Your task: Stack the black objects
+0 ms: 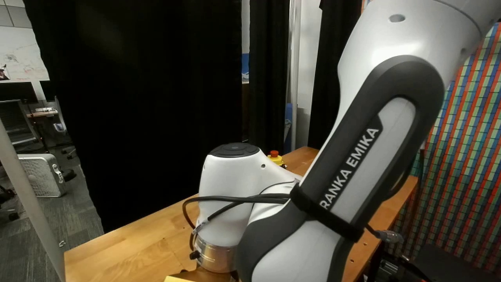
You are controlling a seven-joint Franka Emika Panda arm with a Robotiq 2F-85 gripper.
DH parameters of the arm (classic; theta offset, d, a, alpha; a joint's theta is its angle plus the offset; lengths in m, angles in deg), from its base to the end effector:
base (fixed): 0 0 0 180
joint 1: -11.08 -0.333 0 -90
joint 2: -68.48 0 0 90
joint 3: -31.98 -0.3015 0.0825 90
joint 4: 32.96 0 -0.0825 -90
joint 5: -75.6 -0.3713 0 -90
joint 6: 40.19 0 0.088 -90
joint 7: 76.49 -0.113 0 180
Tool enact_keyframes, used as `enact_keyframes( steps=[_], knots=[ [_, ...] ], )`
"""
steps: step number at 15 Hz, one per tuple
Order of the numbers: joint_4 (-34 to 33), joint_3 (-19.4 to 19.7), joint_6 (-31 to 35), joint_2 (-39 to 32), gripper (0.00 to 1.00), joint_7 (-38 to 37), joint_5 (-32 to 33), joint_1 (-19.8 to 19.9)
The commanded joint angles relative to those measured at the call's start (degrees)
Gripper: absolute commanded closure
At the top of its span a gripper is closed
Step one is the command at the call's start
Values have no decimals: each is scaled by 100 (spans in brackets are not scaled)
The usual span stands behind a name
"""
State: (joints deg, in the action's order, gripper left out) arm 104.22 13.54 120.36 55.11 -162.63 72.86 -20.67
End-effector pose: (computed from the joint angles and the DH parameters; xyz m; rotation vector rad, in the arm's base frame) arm 0.3270 0.3937 0.2345 -2.7646 0.9874 0.0250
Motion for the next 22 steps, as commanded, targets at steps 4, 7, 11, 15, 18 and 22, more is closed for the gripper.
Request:
enact_keyframes(
  steps=[4, 7, 11, 15, 18, 22],
  knots=[
    [-125, 43, -242, 26, 54, -146, 46, -36],
    [-134, 26, -303, 15, 7, -138, 16, -16],
    [-150, -1, -328, -8, 0, -63, -8, 9],
    [-208, -16, -447, -46, 0, -64, -12, 3],
    [-274, -48, -533, -130, 0, 25, -70, 40],
    [-368, -55, -491, -285, 0, 171, -92, 64]
  ],
)
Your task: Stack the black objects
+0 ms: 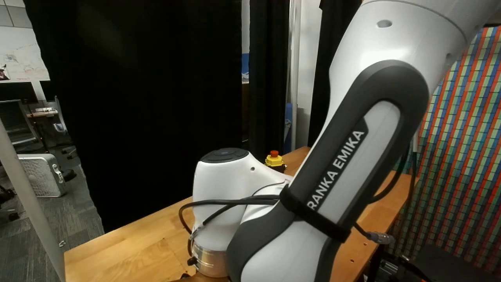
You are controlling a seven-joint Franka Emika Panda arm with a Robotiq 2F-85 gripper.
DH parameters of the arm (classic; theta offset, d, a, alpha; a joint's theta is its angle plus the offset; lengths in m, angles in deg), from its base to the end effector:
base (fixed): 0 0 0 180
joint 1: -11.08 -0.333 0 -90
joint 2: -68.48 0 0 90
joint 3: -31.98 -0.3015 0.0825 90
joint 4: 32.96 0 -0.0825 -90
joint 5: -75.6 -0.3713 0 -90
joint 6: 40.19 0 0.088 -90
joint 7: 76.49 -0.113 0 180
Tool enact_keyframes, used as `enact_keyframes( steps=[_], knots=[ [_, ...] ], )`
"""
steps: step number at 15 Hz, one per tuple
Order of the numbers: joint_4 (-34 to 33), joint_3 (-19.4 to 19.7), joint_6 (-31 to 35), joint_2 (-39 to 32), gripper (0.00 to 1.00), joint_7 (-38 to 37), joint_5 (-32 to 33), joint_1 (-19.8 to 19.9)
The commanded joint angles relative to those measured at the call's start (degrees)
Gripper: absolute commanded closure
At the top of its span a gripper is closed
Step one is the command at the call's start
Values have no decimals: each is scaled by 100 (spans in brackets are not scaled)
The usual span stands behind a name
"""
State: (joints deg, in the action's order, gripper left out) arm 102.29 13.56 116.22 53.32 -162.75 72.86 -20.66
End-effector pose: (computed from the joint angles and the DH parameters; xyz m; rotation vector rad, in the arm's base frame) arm 0.3280 0.3962 0.2240 -2.8185 1.0099 0.0796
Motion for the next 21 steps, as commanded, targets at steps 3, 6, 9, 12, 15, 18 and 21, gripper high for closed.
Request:
enact_keyframes(
  steps=[3, 6, 9, 12, 15, 18, 21],
  knots=[
    [-215, -30, -47, -189, 0, 191, -80, 42],
    [-243, -9, -69, -240, 0, 181, -80, 31],
    [-254, -8, -94, -277, 0, 215, -97, 47],
    [-239, -3, -109, -275, 17, 237, -102, 69],
    [-203, -14, -147, -238, 42, 300, -131, 122],
    [-178, -31, -161, -176, 54, 379, -148, 183],
    [-120, -58, -129, -126, 55, 546, -205, 287]
  ],
)
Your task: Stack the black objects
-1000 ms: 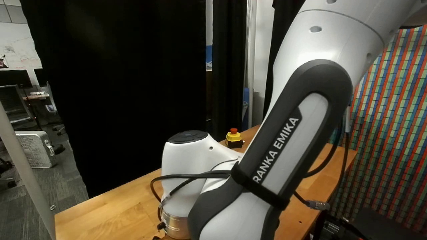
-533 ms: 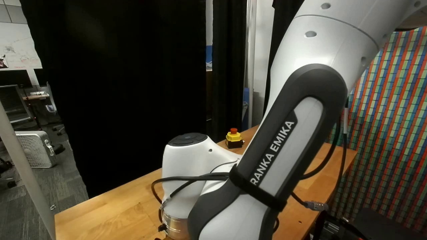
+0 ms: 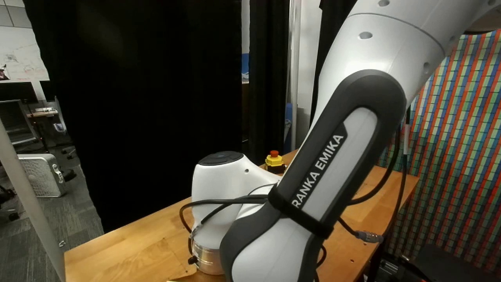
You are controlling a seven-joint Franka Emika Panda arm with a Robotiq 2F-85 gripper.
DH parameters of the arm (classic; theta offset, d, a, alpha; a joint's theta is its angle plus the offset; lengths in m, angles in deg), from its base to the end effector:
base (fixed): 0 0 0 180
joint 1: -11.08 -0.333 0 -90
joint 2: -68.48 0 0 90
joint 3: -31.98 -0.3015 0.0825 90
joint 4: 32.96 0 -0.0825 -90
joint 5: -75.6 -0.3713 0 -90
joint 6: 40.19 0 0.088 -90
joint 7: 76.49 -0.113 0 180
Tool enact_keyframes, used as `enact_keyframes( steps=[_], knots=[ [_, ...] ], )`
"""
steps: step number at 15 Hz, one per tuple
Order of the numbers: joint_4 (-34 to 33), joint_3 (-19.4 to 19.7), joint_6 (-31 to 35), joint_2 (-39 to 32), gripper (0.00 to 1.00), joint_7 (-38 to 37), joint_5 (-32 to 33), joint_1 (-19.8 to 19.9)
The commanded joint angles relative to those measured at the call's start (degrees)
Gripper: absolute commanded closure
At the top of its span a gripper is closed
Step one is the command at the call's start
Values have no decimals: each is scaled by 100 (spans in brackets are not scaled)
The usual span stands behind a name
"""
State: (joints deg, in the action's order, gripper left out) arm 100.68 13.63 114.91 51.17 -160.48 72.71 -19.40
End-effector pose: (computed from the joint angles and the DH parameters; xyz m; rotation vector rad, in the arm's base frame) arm 0.3395 0.3921 0.2133 -2.8440 0.9999 0.1093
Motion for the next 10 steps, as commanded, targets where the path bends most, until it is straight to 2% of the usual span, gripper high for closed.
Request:
enact_keyframes(
  steps=[1, 10],
  knots=[
    [57, -76, -9, 115, 55, 409, -217, 212],
    [363, -26, -157, 678, 55, 1114, -340, 616]
  ],
)
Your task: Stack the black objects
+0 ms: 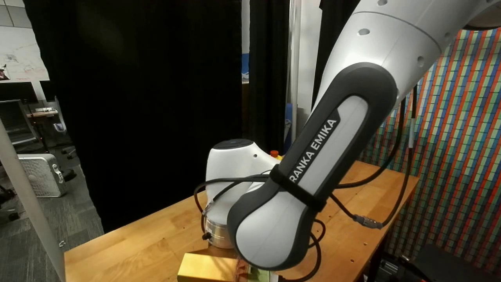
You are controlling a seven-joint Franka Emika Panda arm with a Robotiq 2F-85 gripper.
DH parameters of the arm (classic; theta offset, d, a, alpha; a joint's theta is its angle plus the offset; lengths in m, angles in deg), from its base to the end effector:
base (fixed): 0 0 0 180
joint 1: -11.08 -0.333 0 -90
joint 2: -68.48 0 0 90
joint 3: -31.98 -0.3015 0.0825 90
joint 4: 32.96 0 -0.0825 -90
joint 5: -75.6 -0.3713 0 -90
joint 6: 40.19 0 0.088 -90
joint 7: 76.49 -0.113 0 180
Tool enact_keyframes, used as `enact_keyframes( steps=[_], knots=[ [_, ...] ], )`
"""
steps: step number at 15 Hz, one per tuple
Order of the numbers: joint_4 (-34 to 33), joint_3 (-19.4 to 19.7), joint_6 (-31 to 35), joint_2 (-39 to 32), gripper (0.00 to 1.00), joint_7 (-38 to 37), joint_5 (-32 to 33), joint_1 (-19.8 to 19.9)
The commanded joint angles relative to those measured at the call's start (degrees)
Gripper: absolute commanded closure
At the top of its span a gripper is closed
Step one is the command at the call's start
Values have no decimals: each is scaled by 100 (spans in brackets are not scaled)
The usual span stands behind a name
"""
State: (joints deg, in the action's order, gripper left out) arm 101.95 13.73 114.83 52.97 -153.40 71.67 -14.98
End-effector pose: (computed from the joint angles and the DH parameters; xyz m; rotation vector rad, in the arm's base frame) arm 0.3662 0.3598 0.2205 -2.8497 0.9517 0.0835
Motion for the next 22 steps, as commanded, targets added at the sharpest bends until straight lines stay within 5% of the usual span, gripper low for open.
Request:
enact_keyframes(
  steps=[1, 11, 17, 22],
  knots=[
    [241, -31, -248, 594, 55, 577, -259, 268],
    [-596, 514, -2441, 1366, 55, 3880, -207, 1268],
    [-2114, 850, -3687, 776, 55, 6232, -5, 1585],
    [-3209, 844, -4017, -105, 55, 7336, 58, 1580]
  ],
)
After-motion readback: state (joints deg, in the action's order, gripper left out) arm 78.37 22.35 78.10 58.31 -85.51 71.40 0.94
